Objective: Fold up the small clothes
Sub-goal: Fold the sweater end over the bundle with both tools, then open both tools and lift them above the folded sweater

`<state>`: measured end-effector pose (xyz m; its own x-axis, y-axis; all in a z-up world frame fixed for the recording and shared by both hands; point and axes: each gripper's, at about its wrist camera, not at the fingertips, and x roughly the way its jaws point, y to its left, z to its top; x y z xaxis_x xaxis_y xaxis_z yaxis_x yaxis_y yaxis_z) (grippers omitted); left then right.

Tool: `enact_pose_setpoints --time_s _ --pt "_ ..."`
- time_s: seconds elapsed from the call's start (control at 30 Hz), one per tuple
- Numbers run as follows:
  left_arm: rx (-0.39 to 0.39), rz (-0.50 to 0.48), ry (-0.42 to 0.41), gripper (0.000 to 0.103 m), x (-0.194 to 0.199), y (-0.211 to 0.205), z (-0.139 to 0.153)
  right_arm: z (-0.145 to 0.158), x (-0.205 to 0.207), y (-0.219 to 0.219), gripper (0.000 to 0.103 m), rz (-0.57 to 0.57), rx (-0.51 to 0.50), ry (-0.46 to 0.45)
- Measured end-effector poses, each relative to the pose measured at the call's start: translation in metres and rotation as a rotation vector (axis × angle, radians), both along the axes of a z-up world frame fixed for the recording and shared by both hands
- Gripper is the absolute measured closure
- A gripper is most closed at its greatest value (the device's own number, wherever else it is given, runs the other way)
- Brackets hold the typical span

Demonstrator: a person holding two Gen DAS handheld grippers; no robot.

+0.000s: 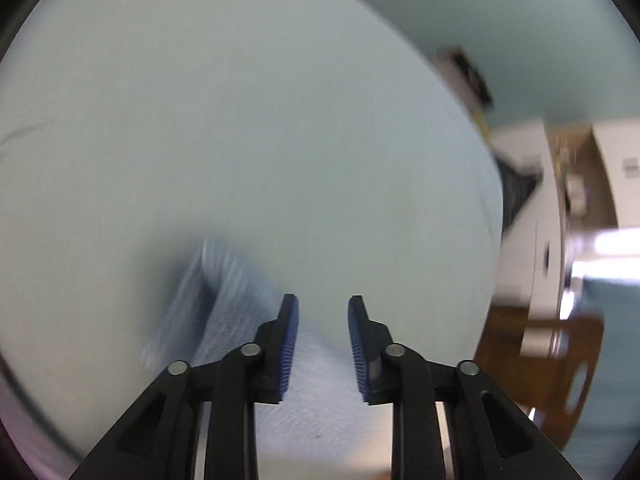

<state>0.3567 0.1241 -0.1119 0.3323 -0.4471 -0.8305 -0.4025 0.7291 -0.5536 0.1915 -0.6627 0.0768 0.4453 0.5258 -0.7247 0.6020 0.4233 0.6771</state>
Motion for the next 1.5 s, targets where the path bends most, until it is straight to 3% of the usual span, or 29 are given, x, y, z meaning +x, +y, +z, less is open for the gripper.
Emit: enact_pose_setpoints --time_s 0.07,0.1,0.13,0.2,0.23,0.3,0.4,0.57,0.67,0.7,0.73,0.77,0.83,0.9,0.93,1.0,1.07,1.1,1.17,1.23,1.27,1.3,1.33,1.37,1.4,1.47,1.5 --pt "0.016 0.036 -0.016 0.038 0.005 0.001 -0.001 -0.015 0.028 -0.009 0.065 -0.02 -0.057 0.06" --pt "0.028 0.029 -0.022 0.011 0.0 0.001 -0.003 -0.013 0.032 -0.011 0.044 -0.047 -0.136 0.055" --pt "0.045 0.004 -0.041 0.0 -0.005 -0.004 -0.006 -0.008 0.03 -0.009 0.023 -0.055 -0.21 0.048" --pt "0.108 -0.124 -0.057 0.0 -0.017 -0.018 -0.02 0.001 0.017 0.009 0.007 -0.005 -0.385 0.023" --pt "0.139 -0.203 -0.034 0.0 -0.024 -0.024 -0.034 -0.003 0.011 0.017 0.007 0.035 -0.41 0.015" --pt "0.175 -0.298 0.01 0.001 -0.033 -0.033 -0.057 -0.017 -0.002 0.028 0.007 0.13 -0.353 -0.005" --pt "0.225 -0.34 0.043 0.001 -0.048 -0.029 -0.087 -0.035 -0.02 0.036 0.007 0.199 -0.237 -0.069" --pt "0.193 -0.325 0.078 0.001 -0.041 -0.023 -0.111 -0.035 -0.011 0.041 0.009 0.265 -0.282 -0.107" --pt "0.247 -0.422 0.069 0.002 -0.038 -0.04 -0.118 -0.018 0.013 0.057 0.014 0.308 -0.364 -0.162" --pt "0.262 -0.443 0.059 0.012 -0.031 -0.049 -0.118 -0.021 0.02 0.063 0.029 0.354 -0.393 -0.149" --pt "0.257 -0.461 0.044 0.033 -0.03 -0.053 -0.119 -0.033 0.027 0.071 0.067 0.403 -0.408 -0.107" --pt "0.226 -0.474 0.022 0.044 -0.028 -0.06 -0.119 -0.044 0.032 0.08 0.086 0.432 -0.409 -0.076" --pt "0.228 -0.479 -0.025 0.073 -0.028 -0.066 -0.113 -0.046 0.03 0.095 0.087 0.468 -0.463 -0.089" --pt "0.215 -0.494 -0.096 0.078 -0.029 -0.07 -0.096 -0.03 0.019 0.107 0.089 0.517 -0.573 -0.143" --pt "0.193 -0.489 -0.146 0.078 -0.029 -0.069 -0.087 -0.018 0.013 0.107 0.09 0.487 -0.575 -0.182" --pt "0.153 -0.473 -0.226 0.078 -0.027 -0.066 -0.07 0.011 -0.001 0.097 0.091 0.382 -0.525 -0.288" --pt "0.138 -0.453 -0.223 0.078 -0.025 -0.067 -0.068 0.03 -0.013 0.096 0.091 0.357 -0.512 -0.341" --pt "0.166 -0.462 -0.206 0.078 -0.025 -0.07 -0.072 0.032 -0.015 0.099 0.091 0.361 -0.531 -0.335" --pt "0.3 -0.496 -0.131 0.073 -0.02 -0.08 -0.092 0.02 -0.016 0.099 0.091 0.375 -0.564 -0.284" --pt "0.32 -0.468 -0.115 0.054 -0.024 -0.073 -0.102 -0.006 -0.012 0.083 0.088 0.383 -0.532 -0.196" --pt "0.324 -0.442 -0.121 0.047 -0.025 -0.071 -0.1 -0.023 -0.005 0.086 0.084 0.399 -0.525 -0.125" --pt "0.339 -0.427 -0.12 0.037 -0.03 -0.065 -0.096 -0.034 -0.002 0.086 0.067 0.395 -0.522 -0.091" --pt "0.368 -0.42 -0.132 0.031 -0.031 -0.063 -0.085 -0.033 -0.002 0.085 0.059 0.371 -0.52 -0.082" --pt "0.401 -0.426 -0.152 0.029 -0.034 -0.064 -0.074 -0.027 -0.002 0.081 0.058 0.347 -0.496 -0.072" --pt "0.444 -0.434 -0.18 0.029 -0.035 -0.068 -0.062 -0.017 -0.003 0.08 0.051 0.334 -0.506 -0.044" --pt "0.56 -0.475 -0.268 0.026 -0.041 -0.089 -0.036 0.009 -0.014 0.086 0.039 0.303 -0.626 -0.025" --pt "0.612 -0.509 -0.32 0.019 -0.046 -0.104 -0.025 0.025 -0.02 0.096 0.034 0.295 -0.701 -0.049"
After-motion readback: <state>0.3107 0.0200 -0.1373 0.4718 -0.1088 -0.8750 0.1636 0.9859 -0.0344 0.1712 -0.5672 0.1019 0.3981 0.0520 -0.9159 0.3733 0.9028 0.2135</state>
